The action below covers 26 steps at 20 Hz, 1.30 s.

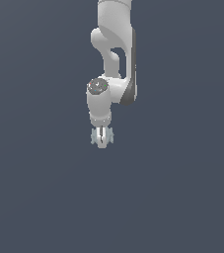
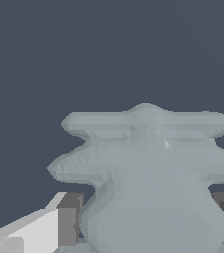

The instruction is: Pick up the object and move it to a goal position.

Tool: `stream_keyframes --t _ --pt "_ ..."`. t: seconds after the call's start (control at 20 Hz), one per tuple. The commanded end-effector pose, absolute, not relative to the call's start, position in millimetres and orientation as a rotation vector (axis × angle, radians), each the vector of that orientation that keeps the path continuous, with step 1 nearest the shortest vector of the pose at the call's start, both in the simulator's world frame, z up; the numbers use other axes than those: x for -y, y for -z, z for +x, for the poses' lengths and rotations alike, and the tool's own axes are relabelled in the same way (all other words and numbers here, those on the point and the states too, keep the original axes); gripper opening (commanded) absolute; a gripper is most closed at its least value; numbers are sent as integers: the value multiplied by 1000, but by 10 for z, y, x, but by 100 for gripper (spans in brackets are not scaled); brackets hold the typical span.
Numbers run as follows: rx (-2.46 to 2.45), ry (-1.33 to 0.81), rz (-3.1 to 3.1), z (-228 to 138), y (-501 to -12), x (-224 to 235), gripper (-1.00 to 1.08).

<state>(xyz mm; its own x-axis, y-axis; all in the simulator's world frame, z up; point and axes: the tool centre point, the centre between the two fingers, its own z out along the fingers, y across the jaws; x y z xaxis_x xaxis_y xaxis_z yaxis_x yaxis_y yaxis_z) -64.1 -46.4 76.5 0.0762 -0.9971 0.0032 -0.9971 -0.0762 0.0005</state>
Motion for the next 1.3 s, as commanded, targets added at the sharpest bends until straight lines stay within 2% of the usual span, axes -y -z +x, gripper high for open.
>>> stream_keyframes --t 0.0,0.65,1.25 --pt "2133 -4 2301 -462 -912 346 -100" --pt "2134 -2 2303 332 -1513 -157 -100" --pt "2135 0 2304 612 -1704 -318 -100"
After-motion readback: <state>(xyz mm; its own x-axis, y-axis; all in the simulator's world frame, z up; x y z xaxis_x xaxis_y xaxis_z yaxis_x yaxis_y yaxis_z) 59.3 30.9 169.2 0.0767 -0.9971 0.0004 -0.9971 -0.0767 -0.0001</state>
